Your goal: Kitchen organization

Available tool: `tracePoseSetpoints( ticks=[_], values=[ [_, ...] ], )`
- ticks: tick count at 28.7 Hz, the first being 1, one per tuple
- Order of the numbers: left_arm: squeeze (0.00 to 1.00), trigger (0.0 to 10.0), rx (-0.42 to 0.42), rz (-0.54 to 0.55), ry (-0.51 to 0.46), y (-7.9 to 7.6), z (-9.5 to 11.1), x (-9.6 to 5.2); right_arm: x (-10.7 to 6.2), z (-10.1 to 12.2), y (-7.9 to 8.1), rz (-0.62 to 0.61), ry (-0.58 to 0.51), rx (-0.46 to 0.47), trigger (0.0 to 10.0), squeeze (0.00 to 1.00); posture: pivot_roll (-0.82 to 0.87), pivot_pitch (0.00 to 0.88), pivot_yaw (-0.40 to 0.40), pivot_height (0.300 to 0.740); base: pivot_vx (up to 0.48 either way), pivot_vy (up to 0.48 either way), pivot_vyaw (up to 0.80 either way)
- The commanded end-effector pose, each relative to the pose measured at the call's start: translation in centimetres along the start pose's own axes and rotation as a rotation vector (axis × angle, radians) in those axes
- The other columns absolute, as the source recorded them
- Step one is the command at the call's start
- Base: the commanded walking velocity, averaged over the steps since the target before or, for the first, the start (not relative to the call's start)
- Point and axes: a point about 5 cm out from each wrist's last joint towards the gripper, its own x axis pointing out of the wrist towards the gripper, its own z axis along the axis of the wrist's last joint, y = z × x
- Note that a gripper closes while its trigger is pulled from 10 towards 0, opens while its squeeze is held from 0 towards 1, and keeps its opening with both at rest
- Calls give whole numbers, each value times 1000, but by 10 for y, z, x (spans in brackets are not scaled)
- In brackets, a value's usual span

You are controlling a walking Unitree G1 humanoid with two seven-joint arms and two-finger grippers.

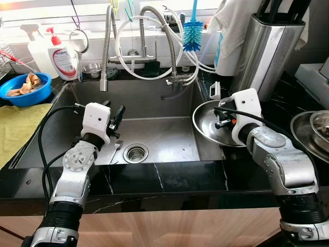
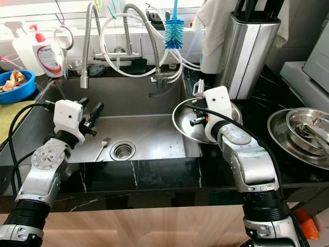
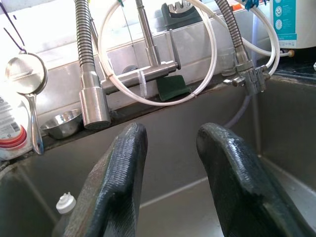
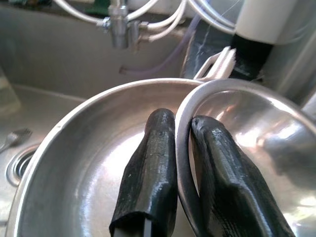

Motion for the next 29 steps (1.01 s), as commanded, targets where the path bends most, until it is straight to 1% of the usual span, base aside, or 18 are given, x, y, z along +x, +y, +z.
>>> tracePoseSetpoints(
  ticks=[1,5,7,13,16,20,23,28,29],
  values=[
    [0,10000,-17,13,8,2,0,3,-3,13,-1,-10,-59,11,0,0,-82,0,49,740,0,0,0],
    [0,10000,-30,19,8,2,1,3,-5,18,-2,-17,-76,2,0,0,-82,0,48,740,0,0,0],
    [0,10000,-46,29,11,4,0,4,-6,20,-4,-34,-67,-18,0,0,-84,0,47,740,0,0,0],
    [0,10000,-62,31,17,4,0,3,-7,12,-7,-50,-28,-40,0,0,-82,0,45,740,0,0,0],
    [0,10000,-69,35,21,4,-1,3,-9,9,-12,-73,-7,-53,0,0,-83,0,44,740,0,0,0],
    [0,10000,-71,37,19,4,-1,4,-10,10,-16,-91,-9,-60,0,0,-84,0,47,740,0,0,0],
    [0,10000,-73,39,17,5,0,4,-10,13,-17,-98,-19,-70,0,0,-83,0,47,740,0,0,0],
    [0,10000,-83,54,19,7,0,4,-11,29,-21,-117,-109,-66,0,0,-81,0,46,740,0,0,0],
    [0,10000,-83,54,20,7,0,4,-11,29,-21,-117,-110,-66,0,0,-81,0,46,740,0,0,0]
  ],
)
